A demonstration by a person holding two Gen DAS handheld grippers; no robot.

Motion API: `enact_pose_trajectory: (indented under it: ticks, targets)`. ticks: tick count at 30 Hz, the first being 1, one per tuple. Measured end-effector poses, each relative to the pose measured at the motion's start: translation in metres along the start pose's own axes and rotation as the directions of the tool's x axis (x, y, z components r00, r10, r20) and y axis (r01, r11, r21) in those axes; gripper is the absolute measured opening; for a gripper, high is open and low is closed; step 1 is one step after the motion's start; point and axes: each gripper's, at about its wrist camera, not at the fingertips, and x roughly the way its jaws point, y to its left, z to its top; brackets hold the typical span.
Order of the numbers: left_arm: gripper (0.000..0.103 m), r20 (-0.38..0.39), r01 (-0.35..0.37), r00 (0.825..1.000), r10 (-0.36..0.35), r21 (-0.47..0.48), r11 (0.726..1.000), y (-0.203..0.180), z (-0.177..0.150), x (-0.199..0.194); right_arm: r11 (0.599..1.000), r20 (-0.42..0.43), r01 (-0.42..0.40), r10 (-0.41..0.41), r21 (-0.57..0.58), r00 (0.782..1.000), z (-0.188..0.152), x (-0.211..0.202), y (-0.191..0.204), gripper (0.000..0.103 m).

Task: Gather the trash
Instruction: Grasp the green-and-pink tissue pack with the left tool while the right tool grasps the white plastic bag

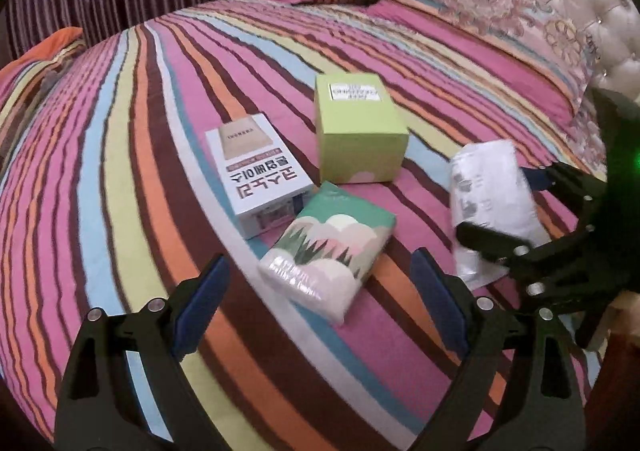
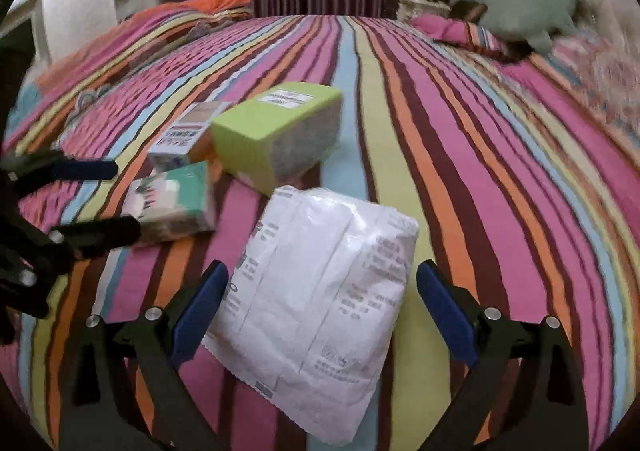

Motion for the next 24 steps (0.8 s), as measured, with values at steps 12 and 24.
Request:
enact_pose_trajectory:
  ticks: [12, 24]
  targets:
    - [0.087, -0.035, -0.028, 0.999, 0.025, -0.083, 0.996, 0.001, 0.008, 0.031, 1.000, -0.047, 0.021, -0.022, -0.011, 0.999, 0.000, 0.011, 0.000, 0.090]
    - [0.054, -0.043, -0.095, 0.995, 0.088, -0.201, 0.975, 0.003, -0.007, 0.010, 0.993, -0.039, 0.074, -0.078, -0.096, 0.996, -0.007, 0.014, 0.012, 0.070]
